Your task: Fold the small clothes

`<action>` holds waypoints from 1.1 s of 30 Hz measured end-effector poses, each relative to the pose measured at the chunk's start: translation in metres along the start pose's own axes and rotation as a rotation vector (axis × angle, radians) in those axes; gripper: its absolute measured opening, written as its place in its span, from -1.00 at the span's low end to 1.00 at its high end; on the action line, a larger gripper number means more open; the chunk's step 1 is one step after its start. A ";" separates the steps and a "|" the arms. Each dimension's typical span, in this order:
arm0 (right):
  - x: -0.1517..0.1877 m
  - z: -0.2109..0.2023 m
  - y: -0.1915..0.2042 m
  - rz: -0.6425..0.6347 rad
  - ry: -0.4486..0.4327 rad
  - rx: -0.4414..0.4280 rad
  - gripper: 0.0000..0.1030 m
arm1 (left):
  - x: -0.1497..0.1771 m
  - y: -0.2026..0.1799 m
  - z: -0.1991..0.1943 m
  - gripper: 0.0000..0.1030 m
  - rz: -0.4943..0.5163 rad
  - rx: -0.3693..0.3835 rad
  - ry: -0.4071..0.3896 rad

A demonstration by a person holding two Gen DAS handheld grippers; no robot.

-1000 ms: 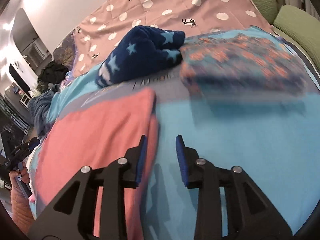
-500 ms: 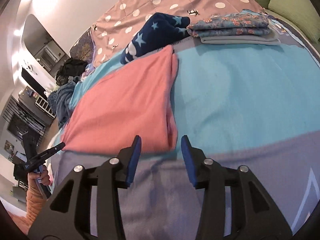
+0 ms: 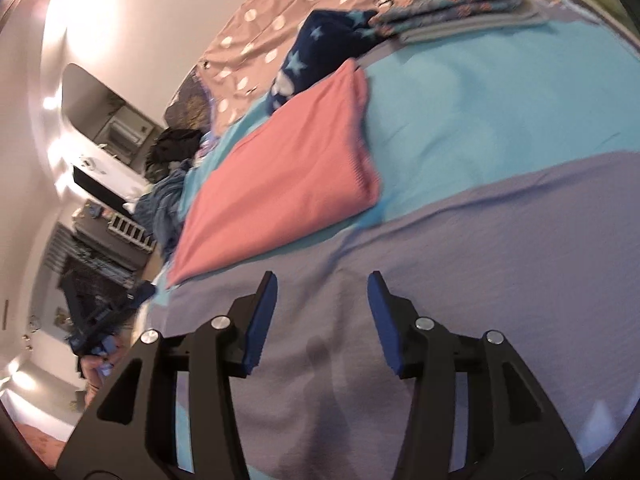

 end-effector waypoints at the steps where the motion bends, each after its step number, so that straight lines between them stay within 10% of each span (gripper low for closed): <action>1: -0.002 0.004 0.001 0.008 0.005 0.004 0.09 | 0.010 0.000 0.005 -0.17 -0.055 0.040 0.010; 9: -0.038 0.039 -0.001 0.158 -0.042 -0.007 0.21 | 0.024 0.054 0.021 0.13 -0.419 0.121 -0.107; 13: -0.053 0.053 -0.003 0.256 -0.083 -0.030 0.19 | 0.006 0.062 0.039 -0.15 -0.469 0.165 -0.144; 15: -0.059 0.059 -0.005 0.259 -0.087 0.012 -0.33 | -0.002 0.054 0.058 -0.94 -0.467 0.211 -0.108; 16: -0.059 0.062 -0.006 0.256 -0.066 0.025 -0.90 | -0.002 0.052 0.072 -0.94 -0.492 0.234 -0.068; 19: -0.062 0.045 0.000 0.277 -0.081 -0.027 -0.92 | -0.013 0.049 0.065 -0.94 -0.520 0.258 -0.106; 25: -0.037 -0.013 0.026 0.180 -0.085 -0.090 -0.93 | -0.032 0.031 -0.006 -0.95 -0.436 0.305 -0.198; 29: 0.016 -0.041 0.000 0.145 -0.022 -0.022 -0.92 | 0.005 0.004 -0.041 -0.95 -0.318 0.280 -0.119; 33: 0.065 -0.051 -0.041 0.125 0.006 0.093 -0.73 | 0.073 0.020 -0.053 -0.89 -0.250 0.062 0.037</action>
Point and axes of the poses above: each gripper's, at about its wrist camera, not at the fingertips, and z roughly the way its jaws point, y to its left, x to its underside, the point moved 10 cm from there along z, roughly the way its jaws point, and after that the axes turned 14 degrees about z, right-handed, at the moved point
